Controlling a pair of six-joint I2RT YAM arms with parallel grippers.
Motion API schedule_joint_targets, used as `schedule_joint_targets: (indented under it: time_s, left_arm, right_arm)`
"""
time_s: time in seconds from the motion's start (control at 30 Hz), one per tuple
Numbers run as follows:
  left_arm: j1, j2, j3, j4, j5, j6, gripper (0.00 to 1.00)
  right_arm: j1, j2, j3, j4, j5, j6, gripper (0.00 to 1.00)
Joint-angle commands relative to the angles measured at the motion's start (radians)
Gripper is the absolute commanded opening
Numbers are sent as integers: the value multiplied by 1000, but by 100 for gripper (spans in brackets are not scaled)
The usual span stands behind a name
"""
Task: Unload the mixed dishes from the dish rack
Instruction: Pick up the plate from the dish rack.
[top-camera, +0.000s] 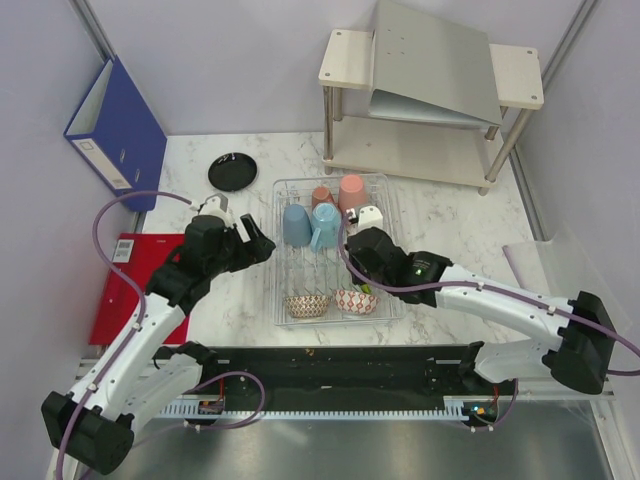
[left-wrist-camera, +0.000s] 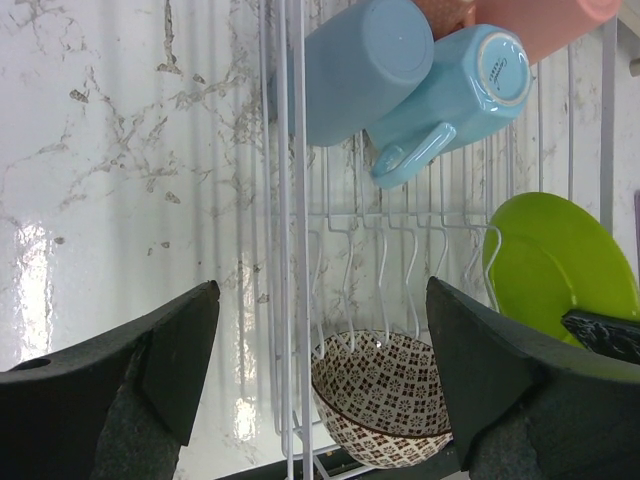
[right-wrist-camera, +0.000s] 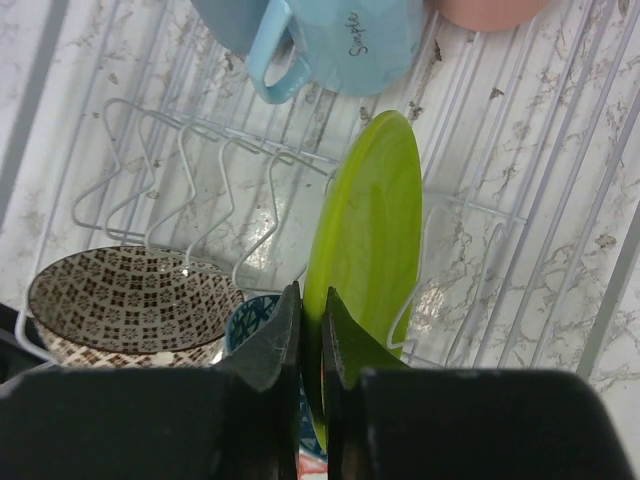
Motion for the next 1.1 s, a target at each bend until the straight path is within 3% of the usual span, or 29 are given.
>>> schedule_joint_targets:
  time_s: [0.0, 0.17, 0.27, 0.33, 0.6, 0.73, 0.93, 1.07]
  left_arm:
    - [-1, 12, 17, 40, 30, 6, 90]
    - [-1, 25, 35, 42, 34, 13, 89]
    - [-1, 38, 66, 40, 58, 22, 89]
    - [-1, 58, 87, 42, 91, 28, 89]
    - [-1, 151, 241, 38, 270, 78, 89]
    - [-1, 228, 325, 37, 437, 117, 89]
    - [-1, 311, 381, 57, 670, 129, 89]
    - [-2, 314, 350, 78, 712, 131, 88]
  right_arm:
    - [0, -80, 91, -73, 28, -75, 0]
    - [1, -152, 158, -126, 20, -118, 0]
    - [11, -227, 140, -26, -18, -231, 0]
    - [28, -275, 77, 46, -55, -347, 0]
    - [157, -523, -257, 423, 34, -801, 0]
    - [241, -606, -388, 561, 78, -1030, 0]
    - [396, -514, -435, 615, 293, -1248, 0]
    - [505, -421, -478, 776, 409, -1409, 0]
